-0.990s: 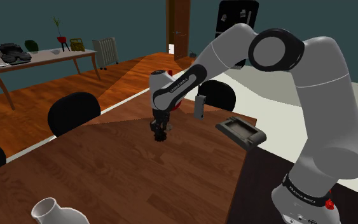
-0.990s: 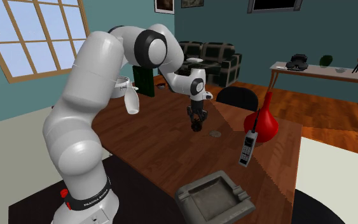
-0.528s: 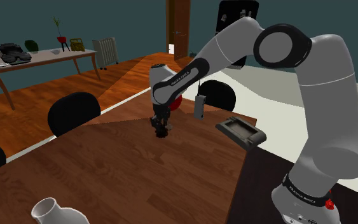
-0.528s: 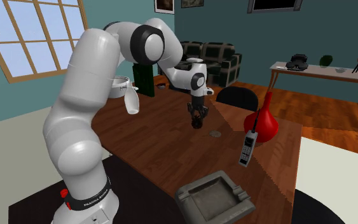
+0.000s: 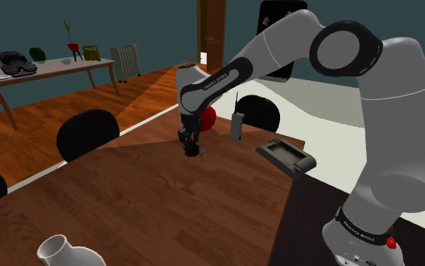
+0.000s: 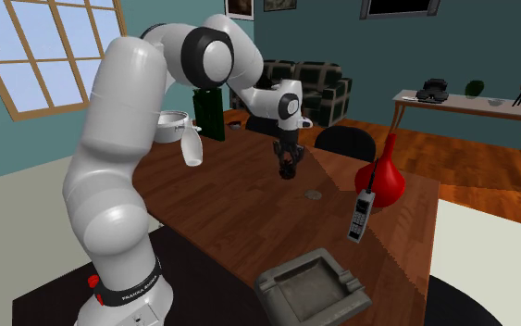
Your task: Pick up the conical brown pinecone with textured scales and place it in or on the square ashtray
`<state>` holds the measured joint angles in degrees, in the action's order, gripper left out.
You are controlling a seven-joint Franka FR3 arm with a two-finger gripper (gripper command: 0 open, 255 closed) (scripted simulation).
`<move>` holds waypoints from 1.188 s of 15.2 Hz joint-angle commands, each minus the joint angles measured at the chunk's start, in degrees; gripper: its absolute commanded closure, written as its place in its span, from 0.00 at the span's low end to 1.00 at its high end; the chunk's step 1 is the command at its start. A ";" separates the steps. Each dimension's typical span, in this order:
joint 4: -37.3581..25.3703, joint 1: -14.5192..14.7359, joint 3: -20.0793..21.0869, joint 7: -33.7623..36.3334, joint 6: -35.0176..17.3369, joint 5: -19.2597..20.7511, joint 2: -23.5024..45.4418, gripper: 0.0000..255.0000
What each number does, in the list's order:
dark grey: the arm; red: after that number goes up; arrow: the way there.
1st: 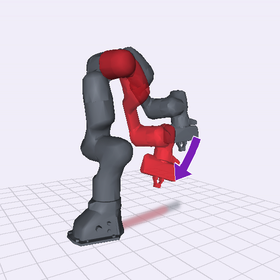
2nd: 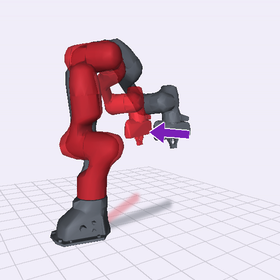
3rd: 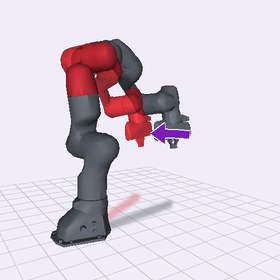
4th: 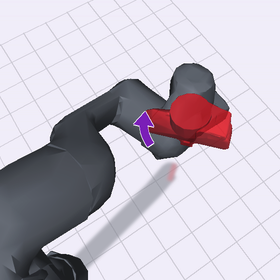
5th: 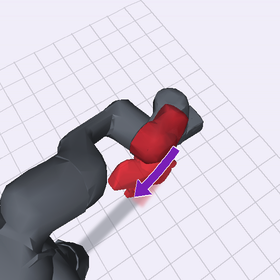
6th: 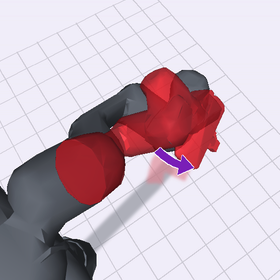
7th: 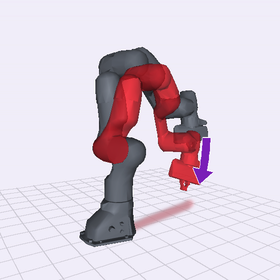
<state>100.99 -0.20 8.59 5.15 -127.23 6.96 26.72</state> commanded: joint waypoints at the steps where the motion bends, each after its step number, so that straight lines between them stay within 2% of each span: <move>1: -0.17 -0.14 0.09 -0.24 1.15 -0.21 -0.99 1.00; 7: -1.58 -0.28 0.33 -0.64 4.64 -0.72 -3.10 1.00; 18: 22.46 -8.16 -2.53 -12.08 -2.92 -3.88 -20.20 1.00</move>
<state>121.32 -7.59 6.51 -5.55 -129.37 3.35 7.95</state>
